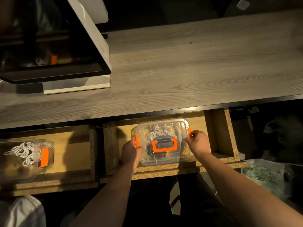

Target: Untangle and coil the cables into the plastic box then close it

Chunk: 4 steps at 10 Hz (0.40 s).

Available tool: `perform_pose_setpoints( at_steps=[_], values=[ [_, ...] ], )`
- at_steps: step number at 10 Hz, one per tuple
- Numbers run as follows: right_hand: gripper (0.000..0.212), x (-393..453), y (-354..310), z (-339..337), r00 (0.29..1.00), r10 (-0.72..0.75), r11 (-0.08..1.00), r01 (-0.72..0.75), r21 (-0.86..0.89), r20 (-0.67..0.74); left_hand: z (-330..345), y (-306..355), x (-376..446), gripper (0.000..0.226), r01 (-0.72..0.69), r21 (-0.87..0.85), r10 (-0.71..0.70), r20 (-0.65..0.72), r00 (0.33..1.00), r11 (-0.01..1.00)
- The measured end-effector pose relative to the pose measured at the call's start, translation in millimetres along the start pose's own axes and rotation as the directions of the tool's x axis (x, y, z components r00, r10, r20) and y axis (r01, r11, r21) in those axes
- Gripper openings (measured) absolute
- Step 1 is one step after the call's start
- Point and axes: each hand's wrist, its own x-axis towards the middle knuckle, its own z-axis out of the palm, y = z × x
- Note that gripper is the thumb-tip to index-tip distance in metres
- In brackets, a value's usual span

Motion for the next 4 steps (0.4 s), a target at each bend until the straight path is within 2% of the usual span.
perform_pose_setpoints(
  at_steps=[1, 2, 3, 4],
  values=[
    [0.035, -0.9, -0.8, 3.2, 0.999, -0.034, 0.998, 0.033, -0.059, -0.018, -0.5, 2.1, -1.5, 0.027, -0.01, 0.01, 0.01, 0.014, 1.0, 1.0],
    [0.037, -2.8, -7.8, 0.1, 1.0, -0.007, 0.993, 0.009, -0.12, 0.019, -5.8, 7.0, -7.3, 0.026, -0.044, 0.082, 0.041, 0.029, 0.999, 0.996],
    [0.044, -11.7, -19.7, -8.6, 0.999, -0.01, 0.988, 0.016, -0.153, 0.041, -15.6, 12.0, -6.9, 0.029, -0.105, 0.058, 0.107, -0.033, 0.994, 0.993],
    [0.036, -19.7, -43.2, -31.7, 0.984, -0.177, 0.981, 0.177, -0.078, 0.013, -41.9, 37.0, -10.1, 0.011, -0.275, -0.054, 0.268, -0.11, 0.957, 0.96]
  ],
)
